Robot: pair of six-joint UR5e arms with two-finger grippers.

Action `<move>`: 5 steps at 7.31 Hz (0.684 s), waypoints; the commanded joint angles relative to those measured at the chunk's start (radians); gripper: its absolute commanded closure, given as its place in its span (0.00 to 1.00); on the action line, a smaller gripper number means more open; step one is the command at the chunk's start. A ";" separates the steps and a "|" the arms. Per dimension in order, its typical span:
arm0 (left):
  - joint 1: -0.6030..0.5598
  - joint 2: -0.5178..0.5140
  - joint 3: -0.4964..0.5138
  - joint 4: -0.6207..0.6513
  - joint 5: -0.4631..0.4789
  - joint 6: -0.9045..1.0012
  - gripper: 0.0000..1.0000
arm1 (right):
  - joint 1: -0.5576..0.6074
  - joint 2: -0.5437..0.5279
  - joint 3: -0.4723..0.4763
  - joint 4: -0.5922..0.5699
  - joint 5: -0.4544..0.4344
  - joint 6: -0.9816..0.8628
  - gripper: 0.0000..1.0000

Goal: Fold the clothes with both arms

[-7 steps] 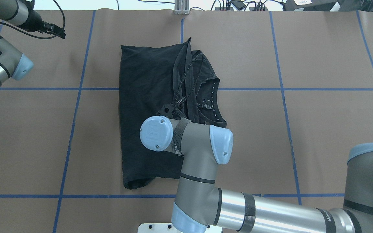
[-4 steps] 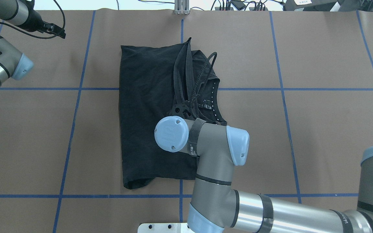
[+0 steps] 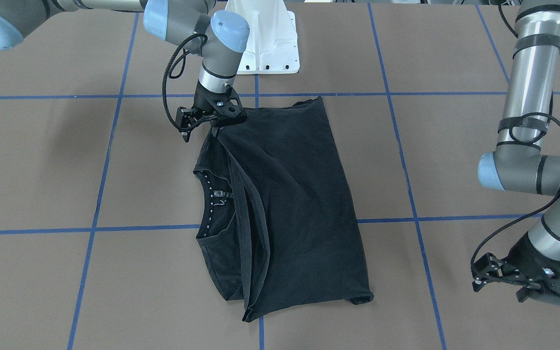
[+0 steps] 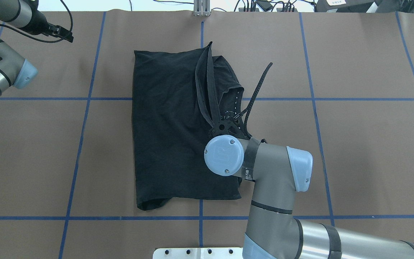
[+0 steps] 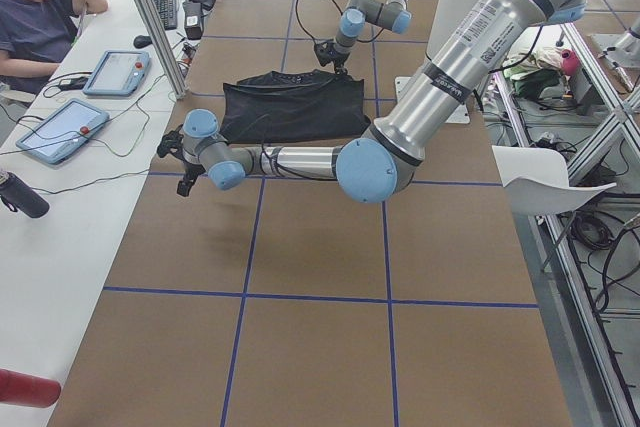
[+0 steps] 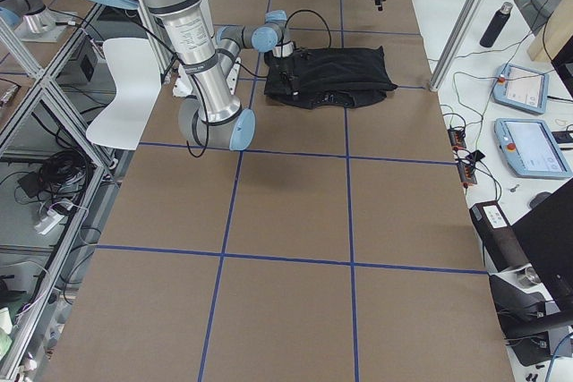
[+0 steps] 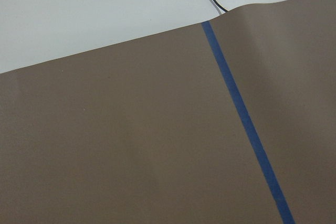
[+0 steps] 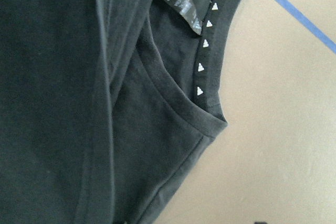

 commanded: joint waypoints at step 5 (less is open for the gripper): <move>0.000 0.000 0.000 0.000 0.000 0.000 0.00 | 0.027 0.115 -0.049 0.017 0.009 0.063 0.01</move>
